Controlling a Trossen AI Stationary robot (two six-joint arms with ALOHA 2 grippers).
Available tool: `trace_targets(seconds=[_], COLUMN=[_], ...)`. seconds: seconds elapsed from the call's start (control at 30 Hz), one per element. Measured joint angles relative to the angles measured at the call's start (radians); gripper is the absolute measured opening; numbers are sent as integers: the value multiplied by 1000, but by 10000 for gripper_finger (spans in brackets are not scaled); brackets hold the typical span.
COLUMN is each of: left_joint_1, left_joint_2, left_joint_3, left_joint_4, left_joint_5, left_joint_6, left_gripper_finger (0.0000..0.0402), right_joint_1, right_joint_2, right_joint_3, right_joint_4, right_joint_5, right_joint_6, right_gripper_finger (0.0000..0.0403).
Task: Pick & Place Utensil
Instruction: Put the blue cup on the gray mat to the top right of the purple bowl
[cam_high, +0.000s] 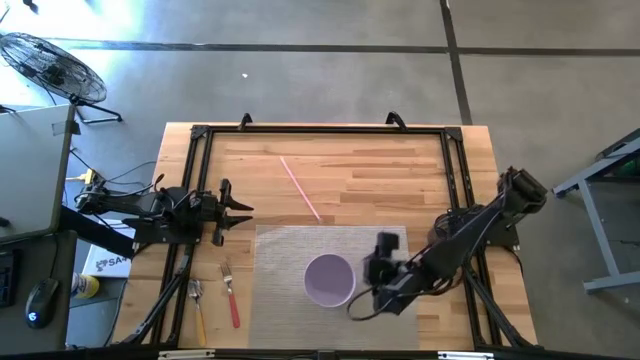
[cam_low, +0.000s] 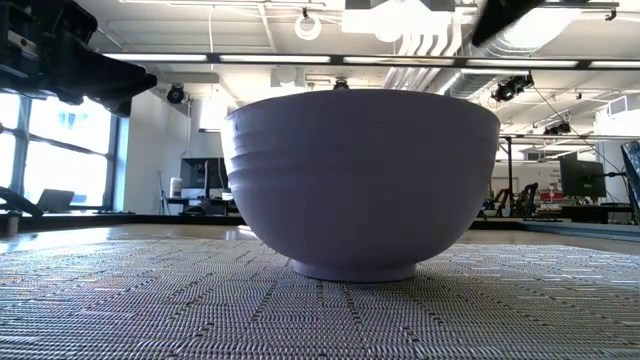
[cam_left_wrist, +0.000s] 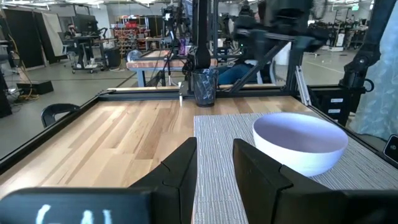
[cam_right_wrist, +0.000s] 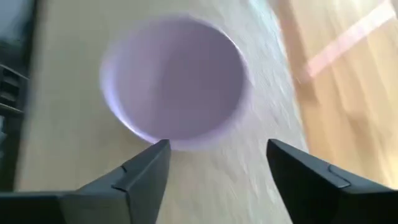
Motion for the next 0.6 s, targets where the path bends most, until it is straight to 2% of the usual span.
trace_targets(seconds=[0.17, 0.33, 0.5, 0.6], left_joint_1=[0, 0, 0, 0], left_joint_2=[0, 0, 0, 0], left_joint_3=[0, 0, 0, 0], left_joint_4=[0, 0, 0, 0], left_joint_5=[0, 0, 0, 0], left_joint_6=[0, 0, 0, 0], left_gripper_finger=[101, 101, 101, 101], right_joint_1=[-54, -146, -278, -379], right_joint_2=[-55, -70, -70, -70], right_joint_3=[0, 0, 0, -1], right_joint_4=[-290, -542, -722, -725], right_joint_5=[-38, -170, -281, -344], right_joint_6=[207, 367, 380, 317], right_gripper_finger=[316, 358, 393, 399])
